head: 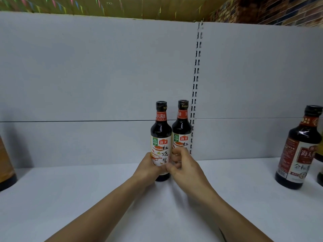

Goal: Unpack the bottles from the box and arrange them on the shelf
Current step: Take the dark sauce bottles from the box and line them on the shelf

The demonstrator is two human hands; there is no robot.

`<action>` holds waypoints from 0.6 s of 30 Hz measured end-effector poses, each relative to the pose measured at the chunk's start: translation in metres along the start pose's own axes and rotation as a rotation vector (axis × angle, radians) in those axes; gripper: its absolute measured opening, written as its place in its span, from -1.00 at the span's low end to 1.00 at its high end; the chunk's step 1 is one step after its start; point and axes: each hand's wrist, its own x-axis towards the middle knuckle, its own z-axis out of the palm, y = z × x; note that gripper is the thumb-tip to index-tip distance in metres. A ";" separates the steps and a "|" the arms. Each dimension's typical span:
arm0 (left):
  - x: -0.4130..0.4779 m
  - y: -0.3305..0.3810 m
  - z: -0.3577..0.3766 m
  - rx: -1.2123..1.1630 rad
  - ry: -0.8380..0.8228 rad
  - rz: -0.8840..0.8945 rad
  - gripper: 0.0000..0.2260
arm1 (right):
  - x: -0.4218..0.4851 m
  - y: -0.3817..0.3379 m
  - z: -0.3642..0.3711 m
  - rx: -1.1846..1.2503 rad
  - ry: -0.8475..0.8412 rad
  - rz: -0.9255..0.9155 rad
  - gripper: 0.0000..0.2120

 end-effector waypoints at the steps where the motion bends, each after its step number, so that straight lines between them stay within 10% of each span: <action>1: 0.002 -0.001 0.001 0.002 0.014 -0.010 -0.68 | 0.000 0.001 -0.001 -0.013 0.011 0.011 -0.67; 18: 0.021 -0.014 0.001 0.047 0.103 -0.124 -0.40 | 0.020 0.024 -0.016 0.076 0.154 0.138 -0.45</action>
